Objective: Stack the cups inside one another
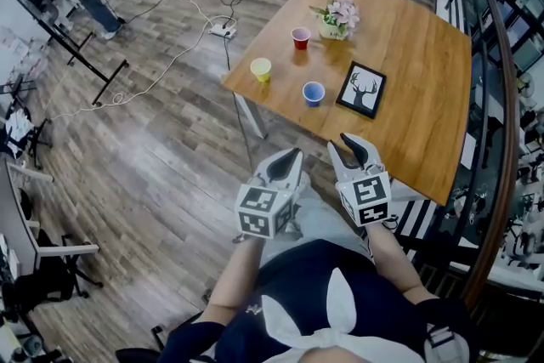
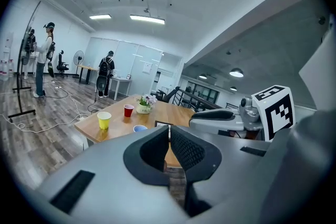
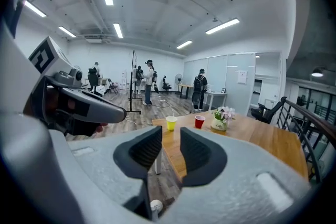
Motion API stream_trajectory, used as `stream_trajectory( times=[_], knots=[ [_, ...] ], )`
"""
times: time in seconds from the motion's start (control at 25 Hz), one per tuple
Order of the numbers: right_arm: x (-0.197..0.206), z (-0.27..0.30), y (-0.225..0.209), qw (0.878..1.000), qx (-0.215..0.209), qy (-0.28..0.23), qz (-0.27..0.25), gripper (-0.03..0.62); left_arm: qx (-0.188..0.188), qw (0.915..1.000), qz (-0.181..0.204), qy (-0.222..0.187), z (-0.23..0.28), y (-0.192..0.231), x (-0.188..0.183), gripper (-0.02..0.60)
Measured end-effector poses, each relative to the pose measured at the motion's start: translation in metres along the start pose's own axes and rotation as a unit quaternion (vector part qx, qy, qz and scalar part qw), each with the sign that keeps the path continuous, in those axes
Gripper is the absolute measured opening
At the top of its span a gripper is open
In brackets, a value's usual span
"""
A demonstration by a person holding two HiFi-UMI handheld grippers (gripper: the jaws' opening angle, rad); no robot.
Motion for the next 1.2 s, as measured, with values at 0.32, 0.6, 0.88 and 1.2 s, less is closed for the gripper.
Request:
stream_trajectory(
  times=[0.32, 0.6, 0.88, 1.2],
  knots=[
    [-0.016, 0.067, -0.031, 1.0, -0.022, 0.009, -0.016, 0.209, -0.007, 0.9999, -0.001, 0.015, 0.046, 0.045, -0.03, 0.026],
    [-0.033, 0.119, -0.057, 0.999, -0.045, 0.016, -0.006, 0.274, -0.026, 0.9995, 0.007, 0.019, 0.083, 0.088, -0.053, 0.026],
    [-0.029, 0.17, -0.081, 0.997, -0.066, 0.031, -0.001, 0.343, -0.03, 0.9986, 0.022, 0.038, 0.119, 0.116, -0.07, 0.026],
    [-0.018, 0.214, -0.101, 0.994, -0.085, 0.064, 0.004, 0.364, -0.028, 0.9975, 0.028, 0.059, 0.153, 0.138, -0.077, 0.026]
  ],
)
Point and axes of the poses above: the fingertips, and each gripper's own axes: z forward along the fingers, y to its left, x out of its underside, the point moved 10 cm from there along -z, backward along the fingers, and after that the axes turned 5 degrees about y, right-handed, at the moved point
